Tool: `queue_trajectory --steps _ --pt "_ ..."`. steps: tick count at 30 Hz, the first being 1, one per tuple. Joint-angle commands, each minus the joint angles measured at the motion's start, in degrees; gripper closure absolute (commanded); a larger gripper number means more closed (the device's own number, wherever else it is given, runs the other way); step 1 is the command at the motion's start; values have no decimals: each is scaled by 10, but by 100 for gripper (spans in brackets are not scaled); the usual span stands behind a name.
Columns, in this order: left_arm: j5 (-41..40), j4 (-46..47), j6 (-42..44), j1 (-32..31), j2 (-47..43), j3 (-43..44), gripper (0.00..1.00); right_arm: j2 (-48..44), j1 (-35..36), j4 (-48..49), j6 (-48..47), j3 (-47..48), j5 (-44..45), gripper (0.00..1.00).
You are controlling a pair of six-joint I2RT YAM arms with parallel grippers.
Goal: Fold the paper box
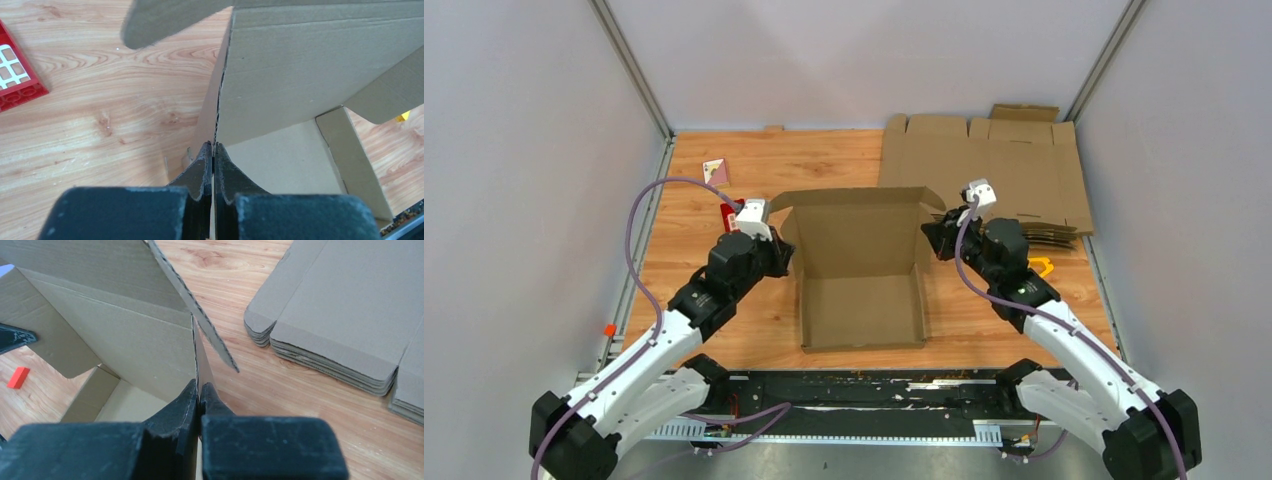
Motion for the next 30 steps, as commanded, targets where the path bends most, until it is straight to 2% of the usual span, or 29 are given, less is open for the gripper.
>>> queue_trajectory --steps 1,7,13,18,21,25,30 --pt "3 25 -42 -3 25 40 100 9 46 -2 64 39 74 100" --pt "-10 75 -56 -3 45 44 100 57 110 14 65 78 173 100" --pt "-33 141 -60 -2 76 41 100 82 119 66 71 80 206 100" --pt "-47 195 -58 -3 87 29 100 92 134 105 95 69 275 100" --pt "-58 227 -49 -2 88 22 100 107 141 159 84 58 292 100" --pt "-77 250 -6 -2 82 16 100 138 146 180 79 65 317 100" --pt "-69 314 3 -3 72 -45 100 159 155 251 68 14 313 100"
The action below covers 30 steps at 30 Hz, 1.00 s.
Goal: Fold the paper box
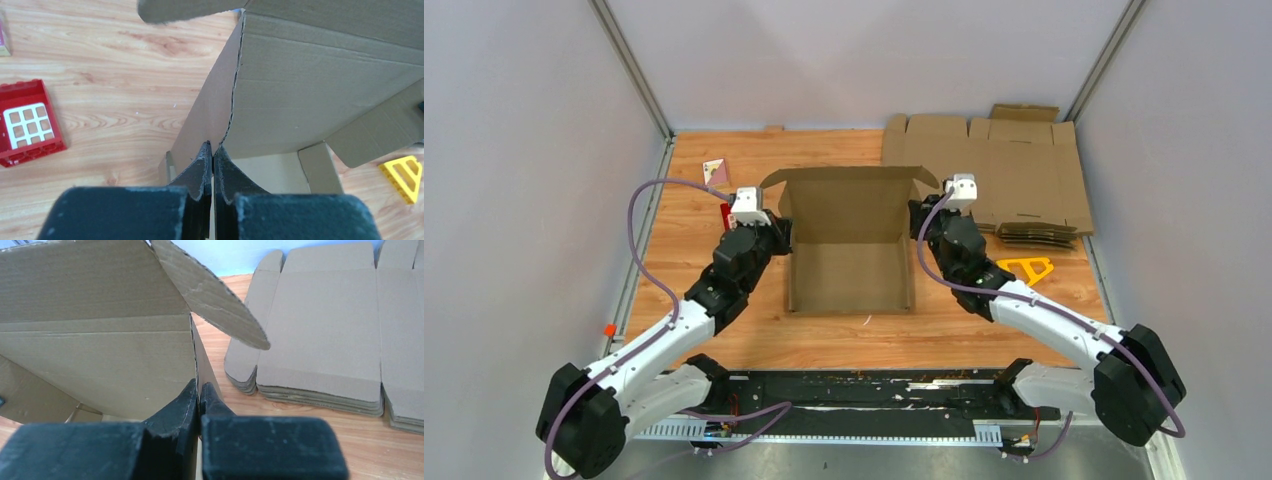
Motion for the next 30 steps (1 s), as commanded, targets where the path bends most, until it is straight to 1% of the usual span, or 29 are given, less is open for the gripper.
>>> queue_trajectory --steps 1,7,15,21,25,30 --pt "28 115 13 -7 -17 -54 100 15 20 83 9 -36 -11 100" --pt "47 152 -6 -7 -29 -115 100 16 60 104 22 -70 56 100" --pt "74 124 -2 -7 -72 -143 100 6 107 111 -14 -100 100 100" --pt "78 84 -3 -7 -120 -164 100 -9 117 83 -5 -121 111 100" --pt "82 77 -10 -7 -138 -175 100 -27 120 66 6 -132 126 100" --pt "91 65 -18 -7 -144 -178 100 -47 120 34 6 -139 99 100"
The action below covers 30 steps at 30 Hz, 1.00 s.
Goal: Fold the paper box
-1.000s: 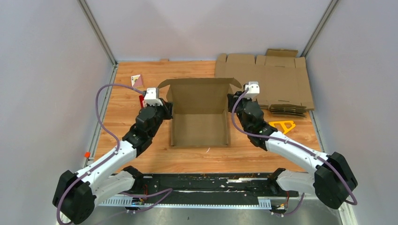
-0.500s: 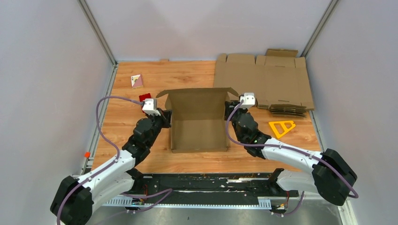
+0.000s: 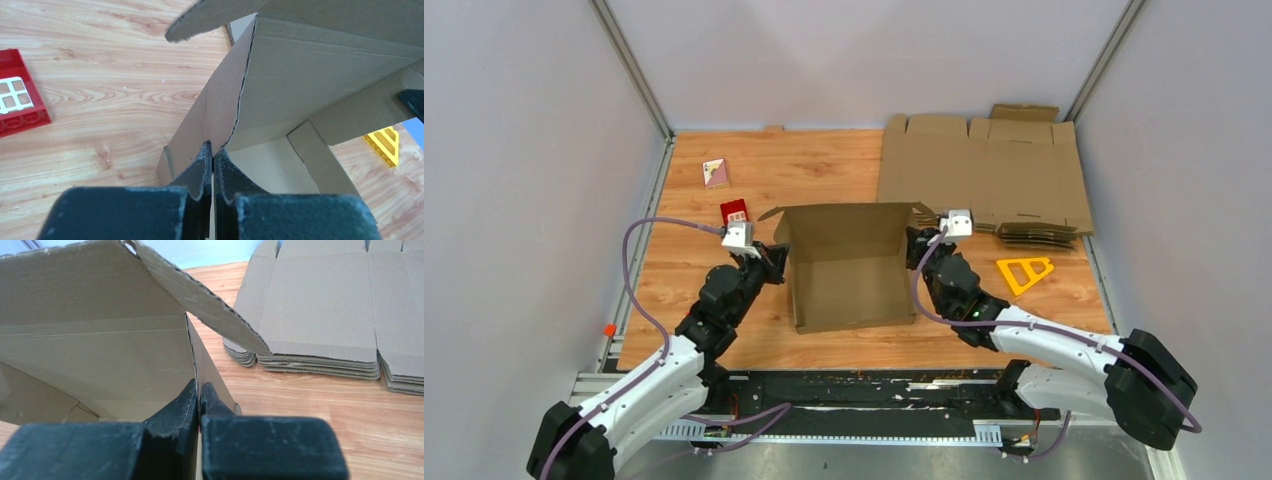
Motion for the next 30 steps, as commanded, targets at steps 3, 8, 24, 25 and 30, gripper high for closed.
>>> queue_trajectory --steps 3,8,24,25,30 --pt "40 -23 -20 -8 -10 -8 100 -24 8 -69 18 -29 -44 100" --pt "41 2 -65 -8 -8 -25 100 -28 9 -75 25 -37 -53 100" --pt "-13 -115 -44 -23 18 10 95 -37 12 -102 4 -40 -70 100" --pt "-14 -137 -44 -24 15 18 90 -38 12 -104 4 -40 -71 100" --pt "-24 -278 -48 -24 5 77 53 -39 12 -101 -1 -47 -70 100"
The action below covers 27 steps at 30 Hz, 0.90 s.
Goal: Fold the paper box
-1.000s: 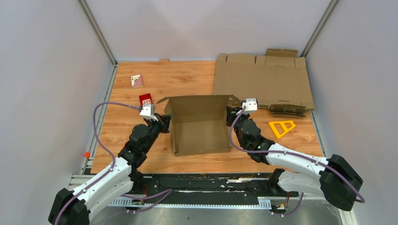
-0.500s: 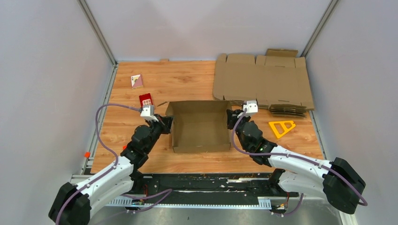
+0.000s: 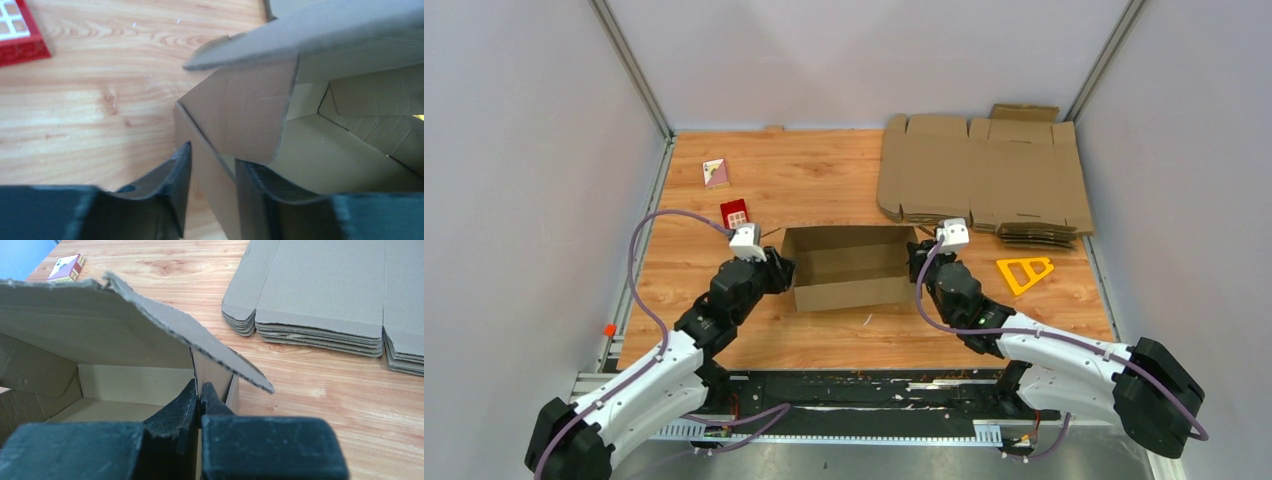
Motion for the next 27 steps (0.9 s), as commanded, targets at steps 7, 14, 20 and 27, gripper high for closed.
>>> queue_trajectory --steps 7,14,20,27 --pt "3 -353 15 -4 -16 168 30 4 9 -36 -6 -17 -17 100" --pt "44 -472 13 -4 -60 258 2 7 9 -36 -9 -19 -15 100" --pt "63 -505 88 -4 -57 349 2 5 9 -35 -17 -21 -21 100" --pt "88 -454 220 -3 1 410 2 -2 9 -37 -31 -22 -34 100"
